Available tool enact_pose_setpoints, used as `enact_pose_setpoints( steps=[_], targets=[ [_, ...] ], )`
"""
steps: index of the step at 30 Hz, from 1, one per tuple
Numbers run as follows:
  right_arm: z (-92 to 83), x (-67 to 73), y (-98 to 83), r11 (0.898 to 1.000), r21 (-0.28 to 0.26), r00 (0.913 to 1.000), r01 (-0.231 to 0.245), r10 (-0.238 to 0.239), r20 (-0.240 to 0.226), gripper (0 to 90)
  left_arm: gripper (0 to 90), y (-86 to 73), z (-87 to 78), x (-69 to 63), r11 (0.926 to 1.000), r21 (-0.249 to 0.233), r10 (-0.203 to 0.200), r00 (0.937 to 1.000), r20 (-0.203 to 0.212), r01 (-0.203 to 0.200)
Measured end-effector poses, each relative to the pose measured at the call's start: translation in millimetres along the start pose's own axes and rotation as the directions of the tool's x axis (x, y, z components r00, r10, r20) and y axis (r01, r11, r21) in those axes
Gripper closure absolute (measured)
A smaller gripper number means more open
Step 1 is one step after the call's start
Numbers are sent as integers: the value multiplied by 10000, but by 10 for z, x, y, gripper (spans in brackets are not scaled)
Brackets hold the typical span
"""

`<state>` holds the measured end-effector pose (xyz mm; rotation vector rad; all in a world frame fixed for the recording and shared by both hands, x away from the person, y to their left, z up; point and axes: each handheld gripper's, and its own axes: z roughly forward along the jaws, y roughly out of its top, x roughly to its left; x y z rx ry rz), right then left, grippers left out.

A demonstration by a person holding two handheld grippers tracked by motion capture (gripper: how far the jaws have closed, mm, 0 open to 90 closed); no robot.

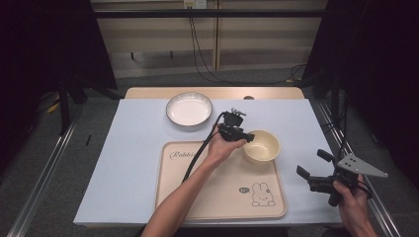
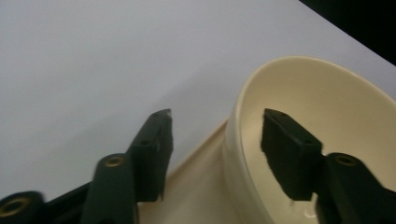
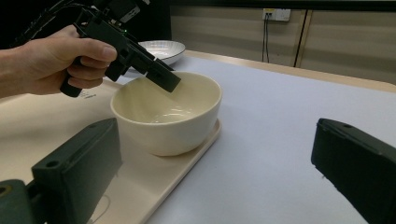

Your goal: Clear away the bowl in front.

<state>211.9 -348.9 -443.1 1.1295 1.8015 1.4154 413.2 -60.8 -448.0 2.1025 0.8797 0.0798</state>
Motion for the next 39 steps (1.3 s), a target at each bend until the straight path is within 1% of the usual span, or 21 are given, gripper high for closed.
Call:
enact_pose_setpoints(
  steps=[1,2,5,7,8,10,11,13,14,15,16,19,22,24,29,30,31,35,36,37,39],
  targets=[
    [-1,1,0,10000,6,10000,-25,25,-2,15,322,0,0,0,10000,0,0,10000,0,0],
    [0,1,0,10000,-6,10000,2,-2,-1,15,295,-2,-14,3,9999,16,142,9997,-201,-142],
    [-3,3,2,10000,-11,10000,9,-9,15,15,170,-3,-21,0,9998,-169,129,9996,-269,-134],
    [-3,3,3,10000,-12,10000,4,-4,24,13,149,-6,-49,3,9993,-319,176,9996,-214,-183],
    [-3,1,4,10000,-27,10000,21,-21,37,11,134,-6,-74,8,9995,-228,233,9994,-271,-239],
    [-5,3,4,10000,23,10000,-81,81,-38,10,70,-22,-116,11,9980,-605,190,9995,-271,-206],
    [-5,3,4,10000,23,10000,-81,81,-38,10,54,-22,-116,11,9980,-605,190,9995,-271,-206],
    [1,-1,1,10000,-24,10000,-59,59,51,9,31,-44,-152,19,9964,-789,314,9995,-68,-319],
    [-4,0,3,10000,9,10000,-57,57,-27,10,31,-53,-171,18,9958,-869,284,9995,-97,-292],
    [-4,0,3,10000,9,10000,-57,57,-27,10,31,-55,-199,22,9967,-713,374,9990,-263,-392],
    [-2,2,4,10000,-9,10000,-51,51,-2,10,34,-62,-236,29,9950,-910,389,9988,-292,-414],
    [3,1,3,10000,-9,10000,1,-1,16,9,28,-66,-291,30,9926,-1103,469,9984,-319,-502],
    [10,5,3,10000,10,10000,-10,10,-36,10,35,-82,-353,35,9923,-1177,354,9989,-299,-386],
    [11,6,3,10000,9,10000,-10,10,-19,10,40,-110,-409,15,9878,-1534,218,9991,-373,-273],
    [10,3,3,10000,40,10000,-22,22,-19,10,40,-163,-554,13,9793,-1862,655,9947,-793,-793],
    [12,3,3,10000,31,10000,-7,7,-33,10,39,-170,-581,15,9797,-1841,635,9937,-925,-797],
    [12,5,4,10000,45,10000,-10,10,-52,10,38,-182,-604,24,9775,-1987,538,9945,-894,-707],
    [15,9,5,10000,42,10000,-3,3,-53,10,30,-220,-671,73,9763,-2087,428,9962,-756,-578],
    [16,9,5,10000,41,10000,3,-3,-61,10,30,-232,-690,81,9767,-2038,492,9947,-903,-668],
    [18,7,5,10000,31,10000,27,-27,-37,10,29,-249,-704,87,9762,-2098,365,9950,-931,-555],
    [17,9,5,10000,51,10000,-14,14,-54,10,29,-271,-739,111,9755,-2127,376,9951,-915,-565]
  ],
)
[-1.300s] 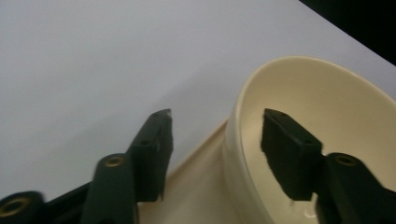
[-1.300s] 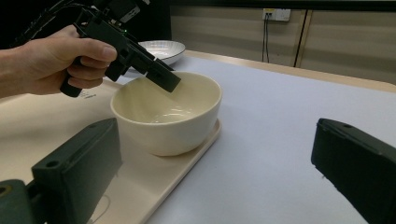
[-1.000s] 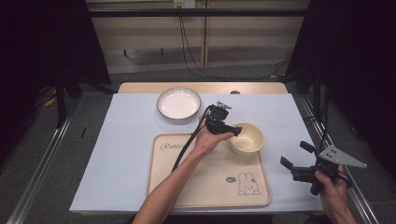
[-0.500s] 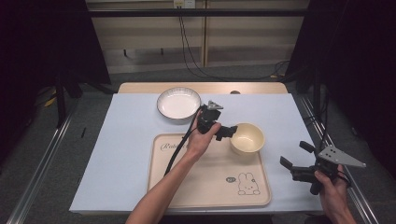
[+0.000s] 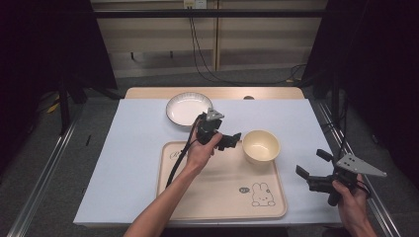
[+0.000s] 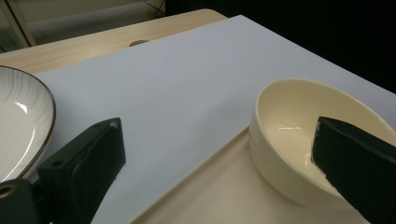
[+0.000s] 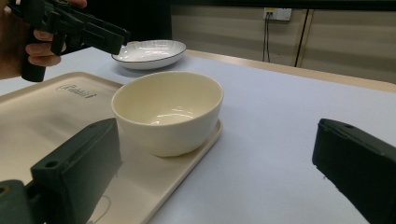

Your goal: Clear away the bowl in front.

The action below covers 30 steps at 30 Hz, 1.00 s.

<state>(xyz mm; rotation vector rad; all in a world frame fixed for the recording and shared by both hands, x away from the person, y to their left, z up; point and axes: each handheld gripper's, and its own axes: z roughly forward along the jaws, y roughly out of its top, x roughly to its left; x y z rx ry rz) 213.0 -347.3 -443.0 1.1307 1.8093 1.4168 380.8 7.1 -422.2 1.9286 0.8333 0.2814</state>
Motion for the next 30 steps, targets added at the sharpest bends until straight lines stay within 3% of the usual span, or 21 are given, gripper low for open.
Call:
enact_pose_setpoints(
  steps=[3,11,13,17,26,27,30],
  targets=[
    [0,-1,0,10000,1,10000,-1,1,16,10,29,-16,-68,35,9995,-161,-291,9995,-134,289],
    [-3,-3,2,10000,-43,10000,2,-2,54,10,22,-60,-304,104,9999,-153,-73,9983,-576,64],
    [-3,-3,3,10000,-51,10000,2,-2,50,10,23,-75,-361,121,9996,-267,-63,9962,-870,40],
    [-3,-6,0,10000,-32,10000,27,-27,68,10,24,-72,-471,136,9995,-302,-34,9954,-961,5],
    [-4,-6,1,10000,-38,9999,-6,6,105,11,21,-127,-783,235,9975,-697,-254,9859,-1656,140],
    [-6,-8,1,10000,-7,10000,7,-7,60,11,20,-139,-814,250,9982,-606,-130,9841,-1774,22],
    [-7,-11,5,10000,-42,9999,31,-31,119,10,18,-189,-860,263,9973,-728,-161,9836,-1794,30]
  ],
)
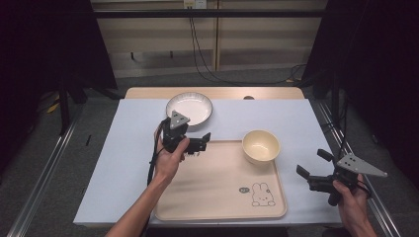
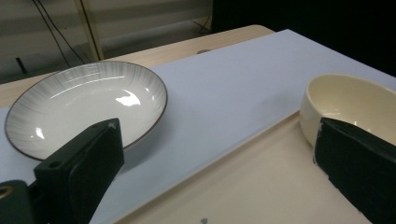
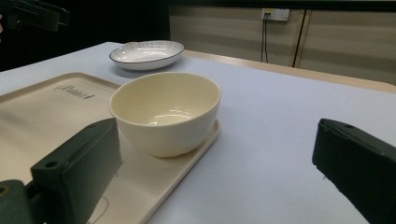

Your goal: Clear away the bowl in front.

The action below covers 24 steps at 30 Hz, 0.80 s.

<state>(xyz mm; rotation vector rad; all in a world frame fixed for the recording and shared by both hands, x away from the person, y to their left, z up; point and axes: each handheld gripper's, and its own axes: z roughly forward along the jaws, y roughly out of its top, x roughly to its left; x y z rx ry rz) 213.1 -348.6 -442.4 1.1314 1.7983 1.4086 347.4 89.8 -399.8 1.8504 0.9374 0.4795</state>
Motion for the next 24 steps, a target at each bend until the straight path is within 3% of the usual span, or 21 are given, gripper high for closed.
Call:
enact_pose_setpoints(
  steps=[2,7,9,12,14,17,18,24],
  targets=[
    [-4,0,0,10000,-5,10000,-39,39,-23,10,18,-35,-55,0,9989,-49,468,9982,-363,-470],
    [5,-7,-6,10000,50,10000,-6,7,-61,10,17,-122,-234,13,9975,-484,474,9966,-673,-507],
    [6,-6,-7,10000,54,10000,-8,8,-53,10,16,-171,-296,30,9987,-437,226,9977,-642,-254],
    [4,-4,-8,10000,72,10000,-56,57,-60,10,20,-265,-440,91,9979,-603,172,9937,-1109,-240],
    [8,-4,-9,9999,94,10000,-49,49,-50,10,21,-314,-512,135,9978,-662,12,9945,-1047,-82],
    [18,1,-11,9999,99,10000,-57,56,36,10,20,-411,-655,192,9985,-541,26,9896,-1439,-105],
    [17,1,-10,9999,104,10000,-58,58,9,10,20,-437,-692,217,9980,-623,-38,9909,-1349,-47],
    [21,-1,-10,9999,138,10000,-22,22,-17,10,19,-560,-942,322,9978,-644,43,9855,-1699,-154]
  ],
)
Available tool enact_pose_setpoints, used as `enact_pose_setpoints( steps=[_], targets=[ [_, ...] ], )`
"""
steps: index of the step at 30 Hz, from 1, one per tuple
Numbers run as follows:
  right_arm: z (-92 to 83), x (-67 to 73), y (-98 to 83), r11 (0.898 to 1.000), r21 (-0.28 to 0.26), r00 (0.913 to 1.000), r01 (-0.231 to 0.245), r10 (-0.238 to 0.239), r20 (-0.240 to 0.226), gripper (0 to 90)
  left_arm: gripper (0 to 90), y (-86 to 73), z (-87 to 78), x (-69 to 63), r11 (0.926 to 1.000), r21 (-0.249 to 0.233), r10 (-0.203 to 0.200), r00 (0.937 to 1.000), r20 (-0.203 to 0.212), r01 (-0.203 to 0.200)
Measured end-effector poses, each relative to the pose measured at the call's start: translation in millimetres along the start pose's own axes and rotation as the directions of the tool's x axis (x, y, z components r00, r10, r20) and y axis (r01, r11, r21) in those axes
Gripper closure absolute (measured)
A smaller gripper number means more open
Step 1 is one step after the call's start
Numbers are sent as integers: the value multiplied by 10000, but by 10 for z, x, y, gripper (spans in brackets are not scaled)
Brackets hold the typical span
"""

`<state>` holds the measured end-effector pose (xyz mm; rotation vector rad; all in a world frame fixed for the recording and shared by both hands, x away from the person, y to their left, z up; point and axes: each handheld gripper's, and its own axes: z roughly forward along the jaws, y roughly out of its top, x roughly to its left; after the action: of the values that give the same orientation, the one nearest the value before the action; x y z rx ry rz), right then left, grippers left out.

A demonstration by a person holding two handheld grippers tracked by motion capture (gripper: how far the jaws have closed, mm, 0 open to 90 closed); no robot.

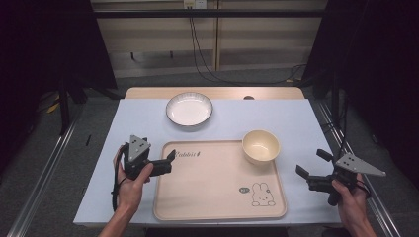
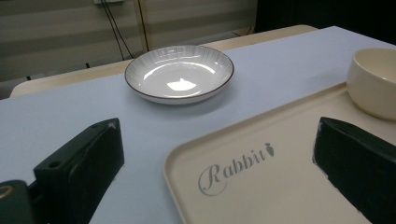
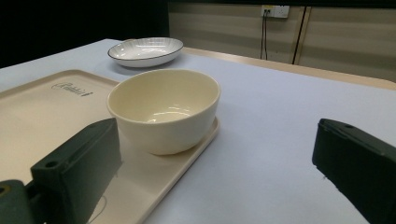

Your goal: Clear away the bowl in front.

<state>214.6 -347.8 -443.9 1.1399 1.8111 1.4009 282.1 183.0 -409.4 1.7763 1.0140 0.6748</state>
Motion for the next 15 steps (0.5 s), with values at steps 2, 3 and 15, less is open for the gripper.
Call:
enact_pose_setpoints(
  steps=[2,3,15],
  targets=[
    [0,0,0,10000,3,10000,-13,13,35,10,17,-40,-72,26,9999,-96,-90,9999,-139,89],
    [-1,3,0,10000,-26,10000,-12,13,41,10,17,-71,-119,44,9996,-174,-219,9997,-99,218],
    [3,3,-4,10000,51,10000,9,-10,95,10,15,-362,-492,210,9969,-105,-784,9930,-879,778]
  ],
)
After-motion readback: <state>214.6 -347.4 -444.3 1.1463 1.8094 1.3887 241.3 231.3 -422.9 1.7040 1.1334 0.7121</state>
